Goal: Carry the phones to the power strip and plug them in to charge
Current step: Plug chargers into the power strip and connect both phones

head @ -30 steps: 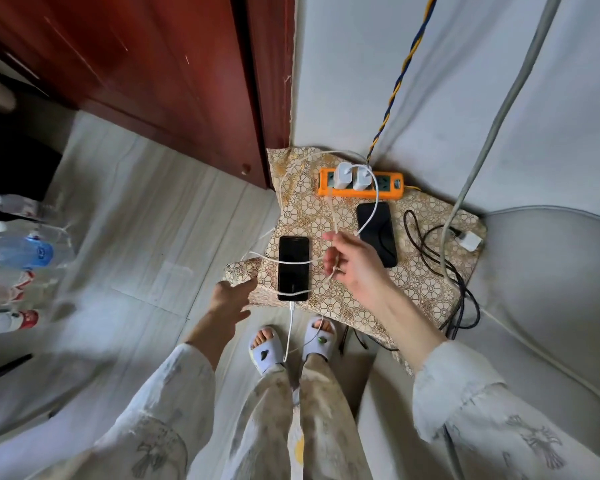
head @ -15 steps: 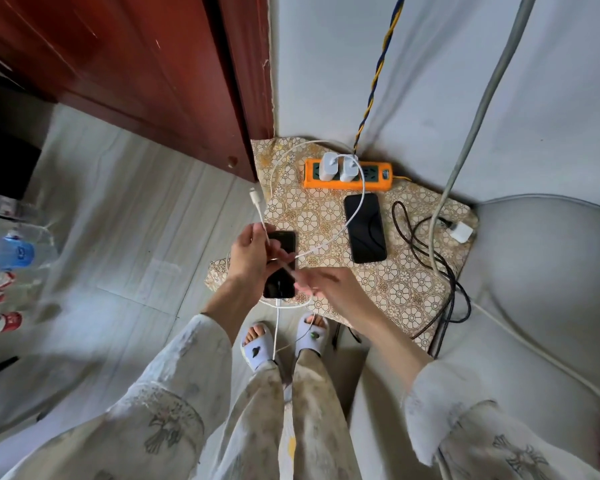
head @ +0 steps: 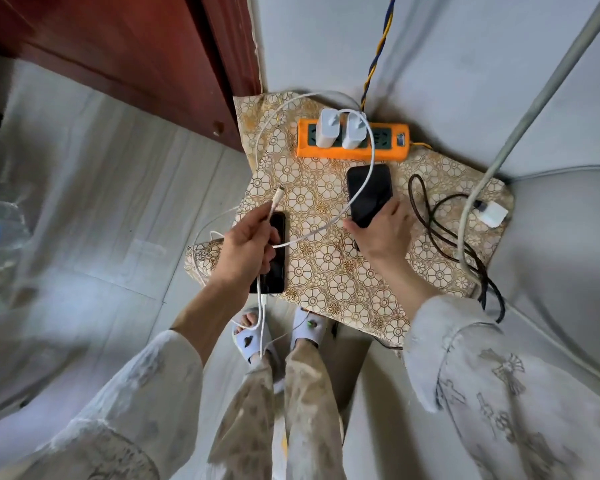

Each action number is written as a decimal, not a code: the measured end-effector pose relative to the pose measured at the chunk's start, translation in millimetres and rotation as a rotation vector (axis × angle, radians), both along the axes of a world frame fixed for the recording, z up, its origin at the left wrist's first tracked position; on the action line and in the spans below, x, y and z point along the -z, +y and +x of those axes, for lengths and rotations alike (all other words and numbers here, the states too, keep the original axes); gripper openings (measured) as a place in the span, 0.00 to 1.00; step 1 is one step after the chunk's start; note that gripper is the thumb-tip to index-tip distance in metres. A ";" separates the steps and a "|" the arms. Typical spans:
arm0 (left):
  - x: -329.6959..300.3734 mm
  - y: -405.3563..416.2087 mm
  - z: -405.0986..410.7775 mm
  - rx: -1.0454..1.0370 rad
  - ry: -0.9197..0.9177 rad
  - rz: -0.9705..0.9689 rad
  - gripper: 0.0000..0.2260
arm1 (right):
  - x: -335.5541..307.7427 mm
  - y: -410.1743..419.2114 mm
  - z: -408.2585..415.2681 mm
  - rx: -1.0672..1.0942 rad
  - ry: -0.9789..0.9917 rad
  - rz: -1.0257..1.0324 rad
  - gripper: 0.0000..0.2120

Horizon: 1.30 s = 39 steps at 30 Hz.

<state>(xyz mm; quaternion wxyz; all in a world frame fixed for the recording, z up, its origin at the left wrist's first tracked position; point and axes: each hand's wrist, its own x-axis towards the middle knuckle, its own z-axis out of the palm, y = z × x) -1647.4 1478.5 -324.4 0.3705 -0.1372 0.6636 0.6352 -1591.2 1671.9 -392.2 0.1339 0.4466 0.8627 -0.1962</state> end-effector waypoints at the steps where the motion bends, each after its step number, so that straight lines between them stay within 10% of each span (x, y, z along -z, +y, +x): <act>1: 2.6 -0.7 1.5 0.006 -0.005 0.012 0.12 | 3.7 -0.2 -1.6 -0.008 -0.029 0.009 0.48; 8: 2.5 -6.7 10.3 0.093 0.180 -0.165 0.08 | 4.8 -7.6 4.1 0.086 -0.162 -0.097 0.52; 19: -61.1 -20.2 34.8 0.281 0.283 -0.281 0.09 | -123.2 -33.0 54.4 0.831 0.109 -1.129 0.19; 23: -111.8 -21.4 47.6 0.301 0.441 -0.220 0.08 | -174.3 -39.0 43.5 0.983 0.223 -1.383 0.23; 39: -222.1 -23.1 5.0 0.216 0.786 -0.253 0.08 | -275.9 -60.8 -32.7 0.858 0.545 -1.501 0.18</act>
